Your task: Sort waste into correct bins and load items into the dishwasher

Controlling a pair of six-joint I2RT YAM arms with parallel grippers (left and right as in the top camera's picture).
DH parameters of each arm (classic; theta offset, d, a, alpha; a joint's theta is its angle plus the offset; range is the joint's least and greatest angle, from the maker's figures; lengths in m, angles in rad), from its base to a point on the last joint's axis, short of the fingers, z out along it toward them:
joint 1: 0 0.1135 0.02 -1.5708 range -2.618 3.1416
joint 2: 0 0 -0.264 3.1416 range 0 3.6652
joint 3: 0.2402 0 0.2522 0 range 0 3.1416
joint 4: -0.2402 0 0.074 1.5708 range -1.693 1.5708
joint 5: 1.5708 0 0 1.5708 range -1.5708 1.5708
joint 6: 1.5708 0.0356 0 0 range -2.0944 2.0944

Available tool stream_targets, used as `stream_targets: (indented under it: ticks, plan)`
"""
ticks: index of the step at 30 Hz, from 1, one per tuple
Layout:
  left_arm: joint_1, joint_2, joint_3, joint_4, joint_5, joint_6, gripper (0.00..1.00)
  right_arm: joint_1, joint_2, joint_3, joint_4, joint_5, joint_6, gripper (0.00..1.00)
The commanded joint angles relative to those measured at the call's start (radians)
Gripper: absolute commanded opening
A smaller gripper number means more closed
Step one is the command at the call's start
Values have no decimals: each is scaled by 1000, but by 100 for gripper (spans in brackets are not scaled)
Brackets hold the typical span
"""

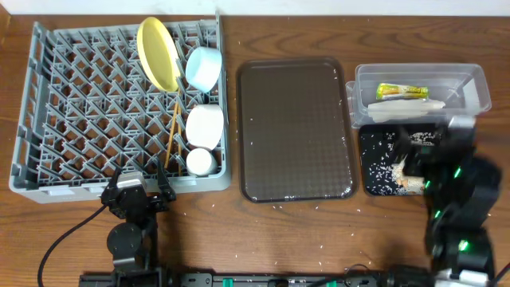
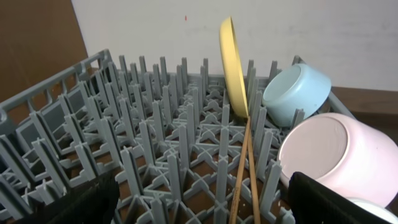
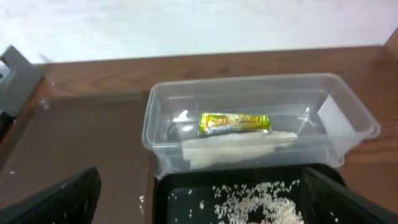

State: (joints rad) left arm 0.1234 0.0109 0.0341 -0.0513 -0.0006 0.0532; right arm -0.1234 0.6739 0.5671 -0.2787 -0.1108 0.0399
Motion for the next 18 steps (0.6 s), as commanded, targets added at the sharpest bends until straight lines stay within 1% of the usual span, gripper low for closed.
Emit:
stream_targets:
  ticks: [1,4,6,14,18]
  plan:
    - [5,-6,-30,-20,-15,6,87,42,-209,-187,42,26,-19,99]
    - [5,-7,-30,-20,-15,6,87,80,-372,-308,44,50,-19,99]
    - [5,-7,-30,-20,-15,6,87,92,-432,-355,55,55,-19,99]
    - [5,-7,-30,-20,-15,6,87,106,-616,-517,134,54,-18,99]
    - [5,-7,-30,-20,-15,6,87,116,-669,-531,148,54,-9,99]
